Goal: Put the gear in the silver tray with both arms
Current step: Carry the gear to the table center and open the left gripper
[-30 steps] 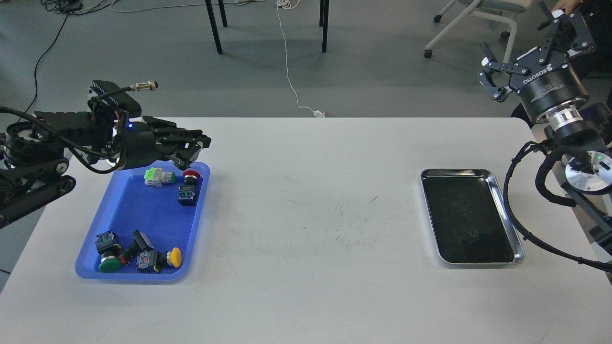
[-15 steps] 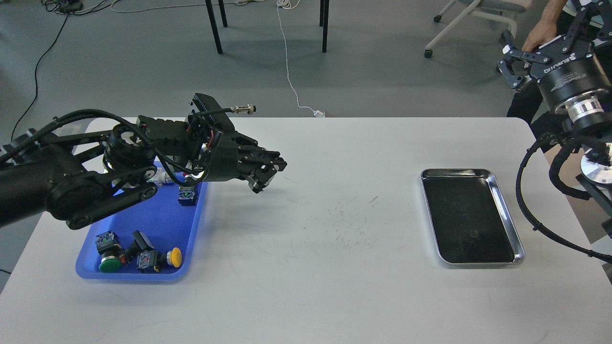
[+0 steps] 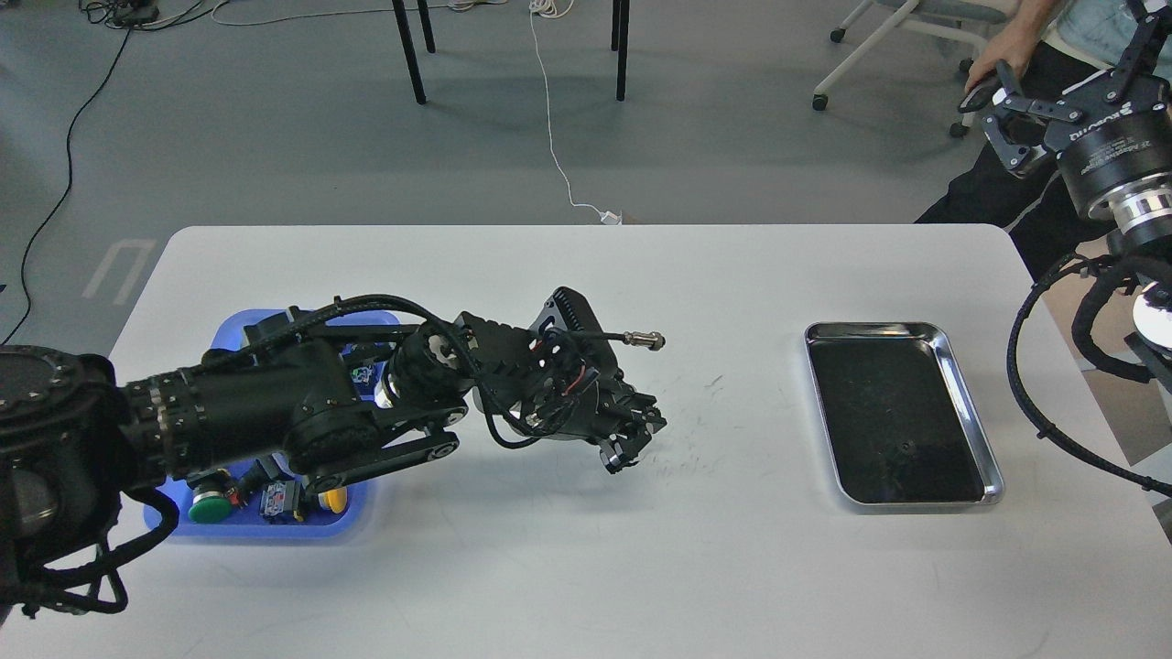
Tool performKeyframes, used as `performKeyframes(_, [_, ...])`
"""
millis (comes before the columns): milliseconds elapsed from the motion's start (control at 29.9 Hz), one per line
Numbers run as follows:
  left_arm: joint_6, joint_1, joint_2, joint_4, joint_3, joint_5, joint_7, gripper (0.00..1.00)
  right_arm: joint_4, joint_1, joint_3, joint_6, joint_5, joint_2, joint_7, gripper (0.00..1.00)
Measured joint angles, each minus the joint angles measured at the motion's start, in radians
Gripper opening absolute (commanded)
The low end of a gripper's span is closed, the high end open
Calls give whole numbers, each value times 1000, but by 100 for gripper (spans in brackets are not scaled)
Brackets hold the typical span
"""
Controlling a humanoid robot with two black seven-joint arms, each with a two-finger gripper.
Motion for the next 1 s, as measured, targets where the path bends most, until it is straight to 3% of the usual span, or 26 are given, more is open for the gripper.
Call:
performKeyframes(434, [1, 8, -136, 87, 25, 0, 17, 16, 2, 43, -4, -45, 0, 18, -20, 99])
performKeyframes(769, [1, 41, -148, 113, 26, 5, 35, 18, 2, 70, -17, -66, 0, 23, -33, 99])
performKeyframes(869, [1, 44, -148, 114, 26, 5, 35, 23, 1, 75, -19, -66, -1, 24, -33, 99])
performKeyframes(1003, [1, 46, -148, 115, 26, 7, 36, 39, 0, 77, -21, -68, -2, 35, -33, 99])
